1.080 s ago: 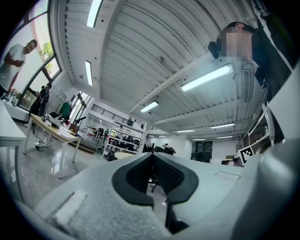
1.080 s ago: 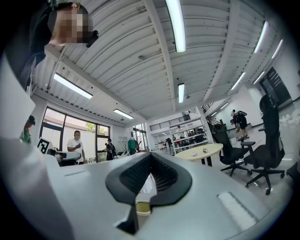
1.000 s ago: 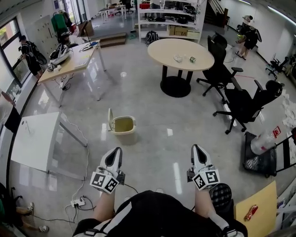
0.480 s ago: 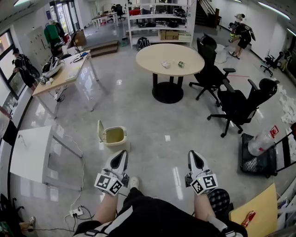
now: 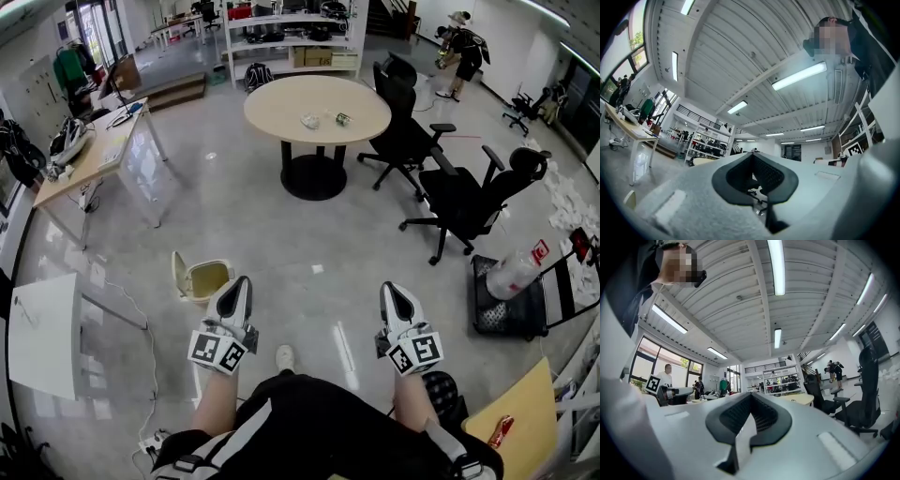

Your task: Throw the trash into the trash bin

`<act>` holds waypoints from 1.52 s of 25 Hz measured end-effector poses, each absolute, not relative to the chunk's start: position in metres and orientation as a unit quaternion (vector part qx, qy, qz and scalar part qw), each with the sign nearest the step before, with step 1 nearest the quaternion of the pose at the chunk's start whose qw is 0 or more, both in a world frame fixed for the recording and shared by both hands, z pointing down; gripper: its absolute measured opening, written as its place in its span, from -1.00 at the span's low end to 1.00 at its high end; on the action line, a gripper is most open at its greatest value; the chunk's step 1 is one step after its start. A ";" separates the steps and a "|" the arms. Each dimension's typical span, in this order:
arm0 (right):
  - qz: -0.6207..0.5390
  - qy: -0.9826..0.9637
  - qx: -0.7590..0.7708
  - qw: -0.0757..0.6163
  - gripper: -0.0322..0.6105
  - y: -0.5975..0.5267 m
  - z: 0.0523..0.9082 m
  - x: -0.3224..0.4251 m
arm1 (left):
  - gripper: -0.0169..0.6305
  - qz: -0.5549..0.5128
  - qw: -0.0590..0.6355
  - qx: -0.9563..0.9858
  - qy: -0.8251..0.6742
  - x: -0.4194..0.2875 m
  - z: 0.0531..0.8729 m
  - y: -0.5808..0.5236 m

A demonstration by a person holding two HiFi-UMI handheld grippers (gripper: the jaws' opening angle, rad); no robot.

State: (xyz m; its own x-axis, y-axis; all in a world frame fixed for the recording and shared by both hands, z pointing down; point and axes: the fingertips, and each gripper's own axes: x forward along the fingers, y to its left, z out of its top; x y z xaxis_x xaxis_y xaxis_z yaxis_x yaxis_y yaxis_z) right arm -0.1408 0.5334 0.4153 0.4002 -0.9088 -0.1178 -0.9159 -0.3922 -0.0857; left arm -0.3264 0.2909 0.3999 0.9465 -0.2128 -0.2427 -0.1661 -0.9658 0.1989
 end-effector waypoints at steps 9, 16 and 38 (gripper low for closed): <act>0.035 0.516 -0.854 0.063 -0.89 0.462 0.399 -0.092 | -0.94 -0.144 0.104 0.981 -0.083 -0.272 0.399 0.208; 0.022 0.511 -0.856 0.069 -0.89 0.400 0.410 -0.062 | -0.94 -0.117 0.098 0.984 -0.093 -0.246 0.421 0.142; -0.004 0.563 -0.824 0.057 -0.89 0.265 0.450 0.149 | -0.94 -0.077 0.082 0.987 -0.112 -0.049 0.430 0.056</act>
State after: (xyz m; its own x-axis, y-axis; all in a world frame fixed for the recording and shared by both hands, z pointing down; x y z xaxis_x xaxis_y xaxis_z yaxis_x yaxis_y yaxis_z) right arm 0.1488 0.2647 0.4497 0.3652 -0.9291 -0.0580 -0.9283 -0.3588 -0.0976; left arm -0.0488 0.0560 0.4303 0.9631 -0.2334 -0.1342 -0.2082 -0.9616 0.1790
